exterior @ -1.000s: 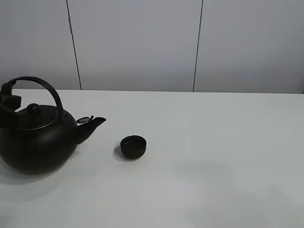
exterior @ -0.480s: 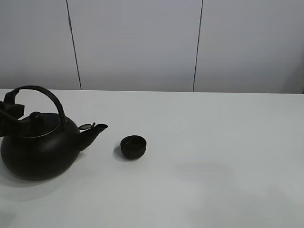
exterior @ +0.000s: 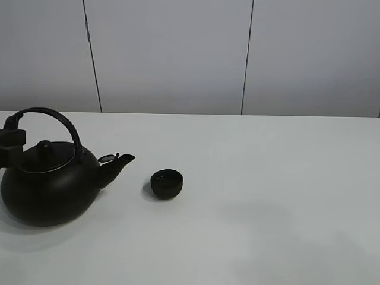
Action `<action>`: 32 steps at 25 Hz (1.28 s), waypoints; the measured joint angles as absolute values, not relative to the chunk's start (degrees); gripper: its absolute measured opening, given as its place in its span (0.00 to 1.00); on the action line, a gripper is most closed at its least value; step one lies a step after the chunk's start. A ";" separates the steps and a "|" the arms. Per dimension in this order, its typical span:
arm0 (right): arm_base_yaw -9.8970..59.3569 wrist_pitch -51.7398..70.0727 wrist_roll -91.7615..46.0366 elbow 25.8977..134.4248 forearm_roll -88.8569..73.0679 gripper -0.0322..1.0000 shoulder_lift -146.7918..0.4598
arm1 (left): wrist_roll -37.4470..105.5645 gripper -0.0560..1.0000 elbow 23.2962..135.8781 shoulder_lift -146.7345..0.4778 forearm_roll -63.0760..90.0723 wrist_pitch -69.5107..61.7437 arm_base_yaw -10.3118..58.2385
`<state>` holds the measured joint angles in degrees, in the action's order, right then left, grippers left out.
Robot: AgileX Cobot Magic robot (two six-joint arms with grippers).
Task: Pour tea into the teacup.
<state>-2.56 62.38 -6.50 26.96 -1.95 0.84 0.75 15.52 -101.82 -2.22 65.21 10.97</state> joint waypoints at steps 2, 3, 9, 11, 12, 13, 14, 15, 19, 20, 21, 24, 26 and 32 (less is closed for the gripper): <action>-2.56 62.38 -6.50 26.96 -1.95 0.51 0.84 | 0.68 0.37 13.50 -99.69 -2.22 65.21 10.97; -2.56 62.38 -6.50 26.96 -1.95 0.51 0.84 | 0.63 0.37 12.41 -98.64 -2.22 65.21 10.97; -2.56 62.38 -6.50 26.96 -1.95 0.51 0.84 | 0.00 0.37 7.70 -94.16 -2.48 65.40 9.36; -2.56 62.38 -6.50 26.96 -1.95 0.51 0.84 | -2.69 0.37 7.58 -94.02 -2.48 65.35 7.97; -2.56 62.38 -6.50 26.96 -1.95 0.51 0.84 | -4.55 0.37 7.71 -93.96 -2.62 64.67 7.30; -2.56 62.38 -6.50 26.96 -1.95 0.51 0.84 | -6.20 0.37 8.10 -93.96 -3.00 63.15 6.67; -2.56 62.38 -6.50 26.96 -1.95 0.51 0.84 | -7.41 0.37 8.60 -93.89 -3.65 61.34 6.19; -2.56 62.38 -6.50 26.96 -1.95 0.51 0.84 | -8.53 0.37 9.54 -93.50 -4.36 58.45 5.67; -2.56 62.38 -6.50 26.96 -1.95 0.51 0.84 | -9.51 0.37 16.26 -88.99 -6.58 42.78 2.17; -2.56 62.38 -6.50 26.96 -1.95 0.51 0.84 | -9.70 0.37 18.70 -87.77 -7.52 38.23 1.05; -2.56 62.38 -6.50 26.96 -1.95 0.51 0.84 | -9.89 0.37 21.29 -86.41 -8.41 34.71 0.26; -2.56 62.38 -6.50 26.96 -1.95 0.51 0.84 | -14.51 0.37 28.60 -83.37 -11.29 25.01 -2.05; -2.56 62.38 -6.50 26.96 -1.95 0.51 0.84 | -18.44 0.37 32.63 -82.21 -12.98 19.97 -3.70; -2.56 62.38 -6.50 26.96 -1.95 0.51 0.84 | -22.72 0.37 39.55 -81.22 -14.42 12.55 -13.93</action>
